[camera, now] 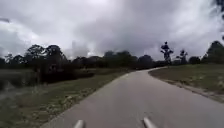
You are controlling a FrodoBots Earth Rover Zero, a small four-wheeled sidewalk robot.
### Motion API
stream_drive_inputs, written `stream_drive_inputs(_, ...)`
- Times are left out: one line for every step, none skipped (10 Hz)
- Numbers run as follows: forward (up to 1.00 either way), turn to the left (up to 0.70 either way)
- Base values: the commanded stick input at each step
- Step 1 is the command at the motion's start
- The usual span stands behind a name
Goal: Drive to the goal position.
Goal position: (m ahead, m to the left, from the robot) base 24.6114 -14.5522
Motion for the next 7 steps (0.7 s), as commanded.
stream_drive_inputs(0.85, 0.0)
stream_drive_inputs(0.85, 0.0)
stream_drive_inputs(0.85, 0.0)
stream_drive_inputs(0.85, 0.0)
stream_drive_inputs(0.85, 0.0)
stream_drive_inputs(0.85, 0.0)
stream_drive_inputs(0.85, -0.06)
